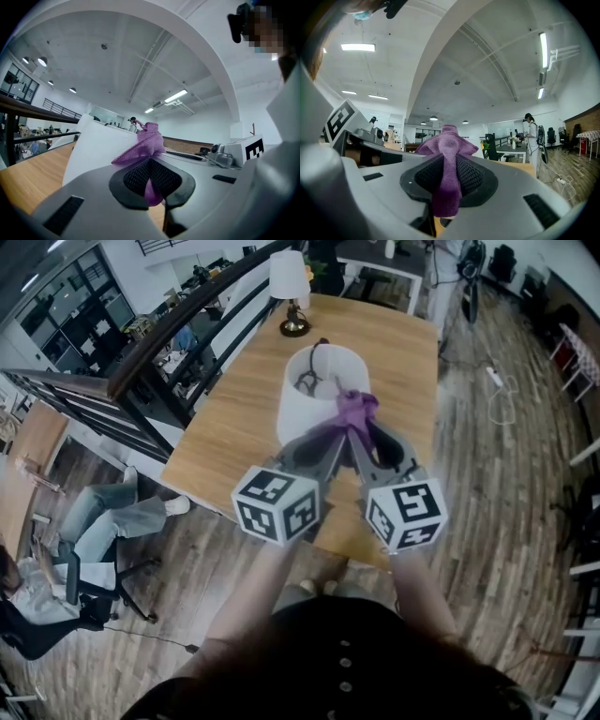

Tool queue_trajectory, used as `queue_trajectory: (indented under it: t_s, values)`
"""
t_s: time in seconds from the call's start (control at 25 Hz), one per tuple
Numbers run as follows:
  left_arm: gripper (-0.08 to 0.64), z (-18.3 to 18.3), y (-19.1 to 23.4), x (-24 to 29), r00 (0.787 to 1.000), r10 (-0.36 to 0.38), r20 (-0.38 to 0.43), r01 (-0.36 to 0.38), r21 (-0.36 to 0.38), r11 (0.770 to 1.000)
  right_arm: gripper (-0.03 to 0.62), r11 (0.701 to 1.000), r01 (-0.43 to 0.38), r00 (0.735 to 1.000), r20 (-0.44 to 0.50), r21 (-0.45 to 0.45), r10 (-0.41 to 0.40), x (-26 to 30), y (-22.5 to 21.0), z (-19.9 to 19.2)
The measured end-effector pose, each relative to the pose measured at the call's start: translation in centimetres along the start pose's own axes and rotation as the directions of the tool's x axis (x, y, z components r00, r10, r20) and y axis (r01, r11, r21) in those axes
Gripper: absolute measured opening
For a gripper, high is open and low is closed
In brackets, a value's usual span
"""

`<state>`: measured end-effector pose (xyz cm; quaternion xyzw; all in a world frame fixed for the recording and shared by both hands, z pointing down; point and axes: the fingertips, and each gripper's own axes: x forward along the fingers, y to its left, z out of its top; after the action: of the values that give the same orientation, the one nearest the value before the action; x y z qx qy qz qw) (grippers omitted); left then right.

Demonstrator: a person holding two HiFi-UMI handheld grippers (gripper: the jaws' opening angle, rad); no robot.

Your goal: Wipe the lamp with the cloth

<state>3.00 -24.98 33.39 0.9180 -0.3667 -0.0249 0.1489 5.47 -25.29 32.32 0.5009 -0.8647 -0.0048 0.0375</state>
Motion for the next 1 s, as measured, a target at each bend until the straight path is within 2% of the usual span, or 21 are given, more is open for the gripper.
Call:
queue_trajectory:
  t_s: [1.0]
  values:
    - [0.009, -4.5, 0.8, 0.2, 0.996, 0.004, -0.089, -0.010, -0.066, 0.998, 0.086, 0.999, 0.006, 0.995, -0.098, 0.052, 0.000, -0.2, 0.2, -4.6]
